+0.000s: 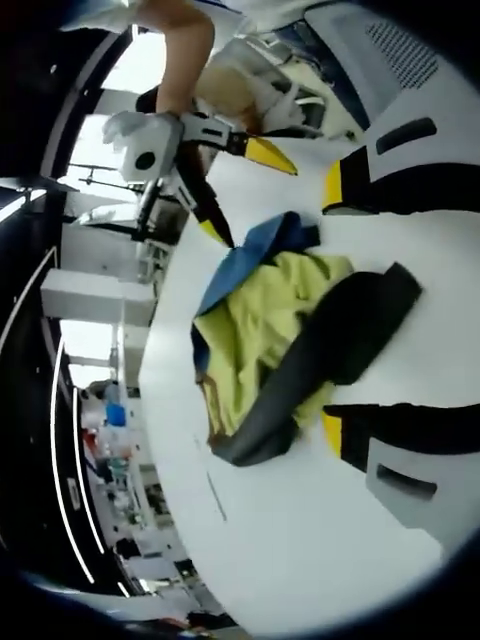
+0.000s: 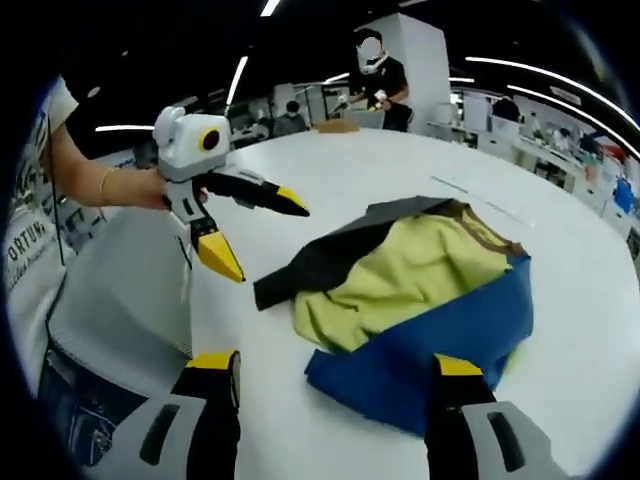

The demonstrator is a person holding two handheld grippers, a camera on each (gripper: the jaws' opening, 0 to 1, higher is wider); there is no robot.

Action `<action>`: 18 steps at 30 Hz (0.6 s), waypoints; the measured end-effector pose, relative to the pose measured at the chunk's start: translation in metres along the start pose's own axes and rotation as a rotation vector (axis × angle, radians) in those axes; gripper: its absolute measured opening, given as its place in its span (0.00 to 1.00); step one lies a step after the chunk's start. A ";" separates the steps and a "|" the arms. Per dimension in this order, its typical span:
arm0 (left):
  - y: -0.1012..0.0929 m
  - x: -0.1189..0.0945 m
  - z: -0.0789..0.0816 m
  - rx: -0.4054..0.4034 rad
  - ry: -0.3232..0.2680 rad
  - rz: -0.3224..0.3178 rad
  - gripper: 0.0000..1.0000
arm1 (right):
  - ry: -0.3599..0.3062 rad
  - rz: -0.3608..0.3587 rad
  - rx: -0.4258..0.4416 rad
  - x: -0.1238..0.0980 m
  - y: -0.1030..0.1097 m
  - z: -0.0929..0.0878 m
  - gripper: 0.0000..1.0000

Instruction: Fold the garment on the visible template until the final outline fits inside the template.

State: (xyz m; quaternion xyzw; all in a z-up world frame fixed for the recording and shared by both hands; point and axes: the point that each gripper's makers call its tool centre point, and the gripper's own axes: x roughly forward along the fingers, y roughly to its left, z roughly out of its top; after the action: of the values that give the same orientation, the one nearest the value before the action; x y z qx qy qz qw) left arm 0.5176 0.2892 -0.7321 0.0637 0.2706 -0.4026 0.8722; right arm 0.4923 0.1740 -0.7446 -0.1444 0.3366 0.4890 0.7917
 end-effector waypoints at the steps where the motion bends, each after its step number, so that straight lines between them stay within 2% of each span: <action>1: -0.001 0.000 -0.002 0.003 0.003 0.003 0.71 | 0.004 -0.005 -0.005 0.003 0.002 -0.003 0.67; 5: -0.001 0.002 -0.017 0.042 0.045 0.039 0.65 | 0.016 -0.018 -0.033 0.009 0.008 -0.010 0.54; 10: -0.006 0.004 -0.030 0.039 0.075 0.049 0.54 | 0.021 -0.057 -0.078 0.015 0.009 -0.015 0.46; 13: -0.001 0.004 -0.038 0.060 0.102 0.085 0.47 | 0.029 -0.082 -0.074 0.018 0.005 -0.020 0.41; 18: 0.002 0.006 -0.041 0.036 0.085 0.125 0.30 | 0.065 -0.165 -0.141 0.023 -0.004 -0.028 0.34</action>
State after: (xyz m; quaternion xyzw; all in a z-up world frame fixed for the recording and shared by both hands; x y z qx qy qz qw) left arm 0.5052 0.2995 -0.7701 0.1133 0.2956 -0.3493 0.8819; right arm 0.4916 0.1722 -0.7806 -0.2426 0.3138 0.4396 0.8059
